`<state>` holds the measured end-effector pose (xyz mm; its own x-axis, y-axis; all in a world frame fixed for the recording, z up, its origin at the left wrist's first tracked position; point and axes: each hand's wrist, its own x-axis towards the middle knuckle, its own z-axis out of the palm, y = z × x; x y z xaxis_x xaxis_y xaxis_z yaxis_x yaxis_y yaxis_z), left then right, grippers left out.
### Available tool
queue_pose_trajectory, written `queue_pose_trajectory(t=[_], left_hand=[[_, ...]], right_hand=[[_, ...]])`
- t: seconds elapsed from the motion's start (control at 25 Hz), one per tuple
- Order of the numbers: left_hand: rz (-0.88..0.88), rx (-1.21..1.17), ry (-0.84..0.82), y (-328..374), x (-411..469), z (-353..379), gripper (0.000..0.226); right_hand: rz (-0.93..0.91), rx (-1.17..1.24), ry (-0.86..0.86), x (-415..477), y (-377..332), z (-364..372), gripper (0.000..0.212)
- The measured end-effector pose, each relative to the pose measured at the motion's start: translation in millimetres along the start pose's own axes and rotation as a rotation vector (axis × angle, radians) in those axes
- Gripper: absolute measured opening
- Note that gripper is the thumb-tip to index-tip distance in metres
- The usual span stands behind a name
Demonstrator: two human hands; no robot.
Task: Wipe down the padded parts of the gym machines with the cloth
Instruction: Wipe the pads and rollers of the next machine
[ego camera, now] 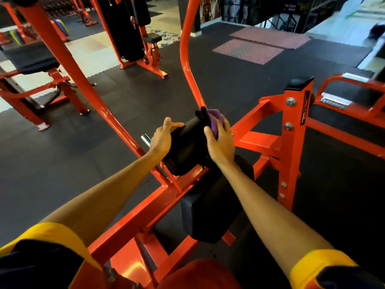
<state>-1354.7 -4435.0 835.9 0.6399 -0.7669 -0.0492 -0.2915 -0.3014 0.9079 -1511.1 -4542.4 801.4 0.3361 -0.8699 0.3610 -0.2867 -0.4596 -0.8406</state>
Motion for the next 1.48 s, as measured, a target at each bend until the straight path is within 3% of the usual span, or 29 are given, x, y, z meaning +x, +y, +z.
queue_pose_trajectory(t=[0.12,0.2,0.32,0.4,0.52,0.56,0.68,0.76,0.84,0.92,1.08,1.2,1.36,1.48], left_hand=[[-0.06,-0.011,-0.004,-0.9,3.5,-0.7,0.065],[-0.058,-0.006,-0.018,-6.2,7.6,-2.6,0.065],[-0.133,0.029,-0.034,-8.5,11.3,-4.3,0.077],[-0.183,0.043,-0.064,-6.5,11.0,-4.9,0.081],[-0.178,0.031,-0.072,-3.2,8.4,-6.7,0.073],[-0.176,0.027,-0.069,-2.2,7.3,-6.5,0.071],[-0.221,0.025,-0.043,1.6,7.3,-5.3,0.076],[-0.247,0.024,-0.04,0.1,10.4,-5.4,0.078],[-0.274,0.024,-0.019,2.7,9.2,-5.2,0.083],[-0.253,0.081,-0.021,12.2,-2.1,-4.0,0.082],[-0.118,0.049,-0.041,19.1,-16.9,1.1,0.048],[-0.138,-0.117,-0.015,13.9,-9.9,-9.9,0.031],[-0.15,0.028,-0.031,7.8,-12.9,-13.0,0.031],[-0.116,0.143,-0.043,13.7,-20.6,-6.3,0.04]], right_hand=[[-0.144,-0.159,0.125,-67.4,-21.5,32.0,0.052],[-0.221,-0.135,0.098,-107.6,-27.1,43.9,0.052],[-0.377,-0.189,0.036,-77.4,-11.0,30.3,0.053],[-0.278,-0.26,0.051,-33.5,-7.2,20.2,0.052],[0.122,-0.139,0.048,6.4,-22.4,15.3,0.057],[0.174,-0.117,0.058,2.2,-30.3,19.7,0.059],[-0.025,-0.197,0.129,-58.0,-47.1,40.9,0.059],[-0.146,-0.2,0.076,-98.0,-44.3,48.6,0.057],[-0.246,-0.222,0.054,-74.9,-33.0,43.4,0.053],[-0.188,-0.254,0.048,-30.7,-32.4,33.7,0.049],[0.227,-0.166,0.053,5.5,-47.0,26.4,0.052],[0.025,-0.22,0.064,-49.7,-52.3,42.3,0.062],[-0.211,-0.234,-0.073,-96.7,-41.3,43.3,0.06],[-0.123,-0.227,-0.004,-40.3,-25.5,30.3,0.057]])
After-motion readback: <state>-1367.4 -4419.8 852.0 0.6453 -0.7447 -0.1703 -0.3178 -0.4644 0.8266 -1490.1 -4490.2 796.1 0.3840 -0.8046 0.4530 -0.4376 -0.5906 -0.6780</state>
